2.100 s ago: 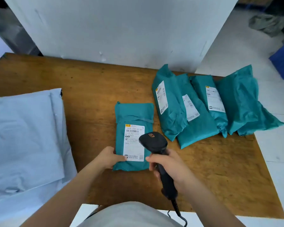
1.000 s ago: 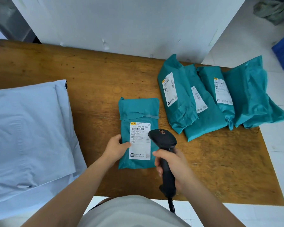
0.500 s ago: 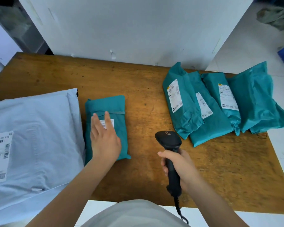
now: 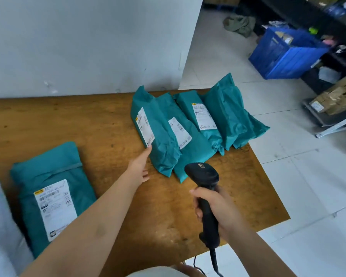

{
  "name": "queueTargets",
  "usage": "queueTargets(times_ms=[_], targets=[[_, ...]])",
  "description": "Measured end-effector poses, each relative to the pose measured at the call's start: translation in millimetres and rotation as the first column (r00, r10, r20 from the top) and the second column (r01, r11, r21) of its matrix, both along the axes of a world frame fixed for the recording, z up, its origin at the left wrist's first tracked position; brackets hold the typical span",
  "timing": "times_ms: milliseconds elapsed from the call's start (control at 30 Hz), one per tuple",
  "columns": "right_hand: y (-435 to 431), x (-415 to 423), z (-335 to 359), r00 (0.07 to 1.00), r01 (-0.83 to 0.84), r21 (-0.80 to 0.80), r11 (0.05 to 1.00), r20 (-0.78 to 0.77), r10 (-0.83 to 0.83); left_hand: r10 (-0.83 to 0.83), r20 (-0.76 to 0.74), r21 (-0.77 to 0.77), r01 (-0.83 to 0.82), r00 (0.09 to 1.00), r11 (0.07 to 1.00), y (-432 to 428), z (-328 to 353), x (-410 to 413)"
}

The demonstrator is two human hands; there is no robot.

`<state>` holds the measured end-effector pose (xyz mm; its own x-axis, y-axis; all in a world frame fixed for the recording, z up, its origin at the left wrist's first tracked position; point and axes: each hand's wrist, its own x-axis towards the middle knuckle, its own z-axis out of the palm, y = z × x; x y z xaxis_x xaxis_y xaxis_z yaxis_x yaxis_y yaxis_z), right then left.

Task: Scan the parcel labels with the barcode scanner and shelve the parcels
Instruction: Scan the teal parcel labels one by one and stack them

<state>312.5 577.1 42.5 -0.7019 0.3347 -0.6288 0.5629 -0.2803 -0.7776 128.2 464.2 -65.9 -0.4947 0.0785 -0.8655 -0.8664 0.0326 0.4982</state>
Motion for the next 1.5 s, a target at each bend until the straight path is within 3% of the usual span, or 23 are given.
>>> queueTargets(times_ms=[100,233,367,433,500,567,667,767,933,1167,1500], targets=[[24.0,1.1,1.8,1.0,0.0,-0.006,1.0,-0.005,0.0,-0.041,-0.097,-0.079,0.034,0.994,0.996,28.8,-6.5,-4.6],[55.5,1.8,0.7,0.999,-0.04,0.009,0.999,0.035,0.04,-0.138,-0.198,-0.307,0.072,0.97,0.949,63.4,-14.3,-14.8],[80.2,1.4,0.8,0.995,-0.089,0.016,0.996,0.037,0.088,0.046,-0.237,-0.064,-0.063,0.97,0.996,76.6,-17.8,-13.6],[88.0,-1.1,-0.5,0.992,-0.122,0.011,0.993,0.044,0.121,0.014,-0.319,-0.115,-0.054,0.948,0.992,75.9,-11.4,-1.5],[91.2,-4.7,-2.5,0.985,-0.166,0.004,0.986,0.053,0.166,-0.164,-0.411,-0.33,0.021,0.897,0.944,67.9,-0.9,20.1],[88.7,-9.6,-5.1,0.974,-0.221,-0.021,0.975,0.045,0.222,-0.401,-0.411,-0.553,0.125,0.819,0.824,53.2,10.8,48.0],[77.5,-16.6,-9.9,0.949,-0.311,-0.04,0.95,0.044,0.312,-0.529,-0.309,-0.65,0.231,0.79,0.724,18.4,13.3,85.8],[61.0,-20.4,-15.1,0.913,-0.406,-0.074,0.911,0.019,0.408,-0.509,-0.254,-0.615,0.268,0.823,0.741,-21.0,7.2,114.9],[28.6,-17.2,-24.5,0.858,-0.503,-0.116,0.856,0.056,0.511,-0.378,-0.219,-0.359,0.286,0.9,0.889,-58.0,-0.1,156.8],[3.7,-13.5,-23.7,0.856,-0.512,-0.105,0.852,0.021,0.517,-0.166,-0.297,-0.231,0.098,0.94,0.968,-69.8,-2.5,165.4],[-13.6,-14.7,-18.4,0.824,-0.563,-0.053,0.825,0.033,0.565,-0.191,-0.363,-0.243,0.105,0.912,0.964,-77.1,-7.1,163.1]])
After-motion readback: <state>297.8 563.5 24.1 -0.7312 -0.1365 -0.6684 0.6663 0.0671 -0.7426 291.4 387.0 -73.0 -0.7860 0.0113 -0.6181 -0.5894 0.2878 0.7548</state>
